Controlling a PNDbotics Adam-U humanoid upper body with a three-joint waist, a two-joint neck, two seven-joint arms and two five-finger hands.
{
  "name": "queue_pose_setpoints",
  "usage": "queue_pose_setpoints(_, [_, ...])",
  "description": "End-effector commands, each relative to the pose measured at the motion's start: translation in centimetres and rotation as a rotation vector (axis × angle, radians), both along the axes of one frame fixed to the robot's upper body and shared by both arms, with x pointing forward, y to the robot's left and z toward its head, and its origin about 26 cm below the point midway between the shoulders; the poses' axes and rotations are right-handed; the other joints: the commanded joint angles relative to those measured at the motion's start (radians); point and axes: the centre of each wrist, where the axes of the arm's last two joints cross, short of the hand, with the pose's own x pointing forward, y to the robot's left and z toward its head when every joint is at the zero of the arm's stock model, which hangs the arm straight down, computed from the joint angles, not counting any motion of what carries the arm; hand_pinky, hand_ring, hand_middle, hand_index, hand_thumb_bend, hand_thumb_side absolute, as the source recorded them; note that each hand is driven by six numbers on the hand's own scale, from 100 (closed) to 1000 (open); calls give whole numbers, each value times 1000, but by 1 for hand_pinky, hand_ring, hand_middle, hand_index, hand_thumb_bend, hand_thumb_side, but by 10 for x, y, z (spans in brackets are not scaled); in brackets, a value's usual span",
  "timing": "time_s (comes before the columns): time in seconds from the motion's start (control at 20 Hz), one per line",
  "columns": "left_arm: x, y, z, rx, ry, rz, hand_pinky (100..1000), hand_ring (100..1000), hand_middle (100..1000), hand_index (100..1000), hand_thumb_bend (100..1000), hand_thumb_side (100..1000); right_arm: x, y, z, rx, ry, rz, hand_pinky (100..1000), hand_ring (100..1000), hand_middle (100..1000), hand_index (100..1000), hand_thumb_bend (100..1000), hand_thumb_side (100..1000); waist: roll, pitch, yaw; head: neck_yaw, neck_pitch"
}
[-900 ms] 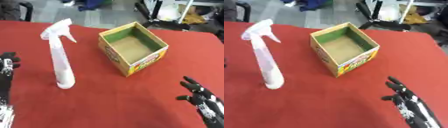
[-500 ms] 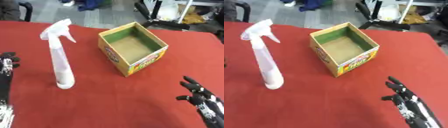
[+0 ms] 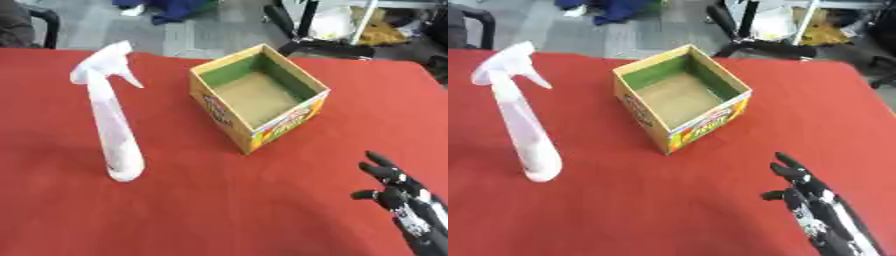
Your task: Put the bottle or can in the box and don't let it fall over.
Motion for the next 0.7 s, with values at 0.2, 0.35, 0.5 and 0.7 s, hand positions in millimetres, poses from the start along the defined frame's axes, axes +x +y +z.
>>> queue_pose_setpoints(0.2, [0,-15,56,364,182,-132,744,775,625,811,100,706,1,-5,5,-42,-8,15,696,1000,1000,811,100,513,17,-18,-15,-8,-20])
queue_pose_setpoints(0.35, [9,-22,64,444,297,-192,755,798,648,816,100,725,1,-5,4,-46,-4,22,696,1000,1000,812,100,512,21,-20,-23,-9,-20])
queue_pose_setpoints(0.5, [21,-28,69,491,378,-237,761,807,660,817,140,729,0,-5,4,-48,-1,27,696,1000,1000,812,100,513,23,-23,-25,-12,-20])
queue_pose_setpoints(0.7, [38,-35,72,534,446,-215,765,811,666,818,213,705,0,-5,3,-49,4,27,695,1000,1000,813,100,513,24,-25,-23,-14,-17])
